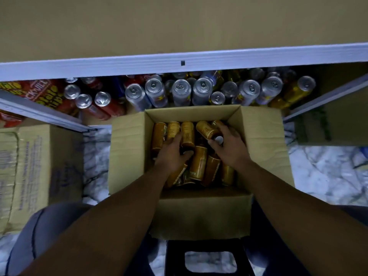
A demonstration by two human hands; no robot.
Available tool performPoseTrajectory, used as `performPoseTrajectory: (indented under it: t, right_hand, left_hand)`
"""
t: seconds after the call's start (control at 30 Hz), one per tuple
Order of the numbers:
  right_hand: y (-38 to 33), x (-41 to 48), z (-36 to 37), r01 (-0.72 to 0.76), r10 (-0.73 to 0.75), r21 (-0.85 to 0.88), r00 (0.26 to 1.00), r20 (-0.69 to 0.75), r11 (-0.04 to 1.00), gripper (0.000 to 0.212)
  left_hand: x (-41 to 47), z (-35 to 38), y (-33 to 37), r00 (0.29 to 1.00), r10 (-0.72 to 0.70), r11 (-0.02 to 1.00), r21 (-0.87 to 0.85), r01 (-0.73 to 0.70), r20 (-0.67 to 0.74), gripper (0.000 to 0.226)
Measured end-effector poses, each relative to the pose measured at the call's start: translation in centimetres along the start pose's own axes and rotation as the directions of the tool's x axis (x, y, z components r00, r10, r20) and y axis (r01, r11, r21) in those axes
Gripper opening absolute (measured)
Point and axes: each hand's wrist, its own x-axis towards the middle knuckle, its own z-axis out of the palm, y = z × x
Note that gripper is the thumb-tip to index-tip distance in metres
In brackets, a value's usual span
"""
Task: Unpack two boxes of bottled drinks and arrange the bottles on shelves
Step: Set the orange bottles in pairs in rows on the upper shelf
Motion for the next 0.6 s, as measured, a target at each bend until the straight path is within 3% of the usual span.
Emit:
performPoseTrajectory:
  t: [0.13, 0.37, 0.6]
  right_hand:
    - [0.5, 0.6, 1.2, 0.018, -0.019, -0.019, 0.998, -0.062, 1.000, 0.074]
    - [0.9, 0.8, 3.1, 0.008, -0.004, 0.021, 0.977, -0.214, 1.000, 0.077]
    - [0.7, 0.5, 3.7, 0.046, -0.003, 0.130, 0.950, -0.314, 0.990, 0.072]
  left_hand:
    - [1.2, 1.3, -0.3, 0.989, -0.013, 0.998, 0.056, 0.022, -0.150, 0.085]
    - [1.4, 2.8, 2.0, 0.959, -0.101, 0.972, 0.178, 0.152, -0.266, 0.080]
    - [0.4, 3.5, 1.9, 0.908, -0.186, 0.982, -0.045, 0.183, -0.375, 0.075]
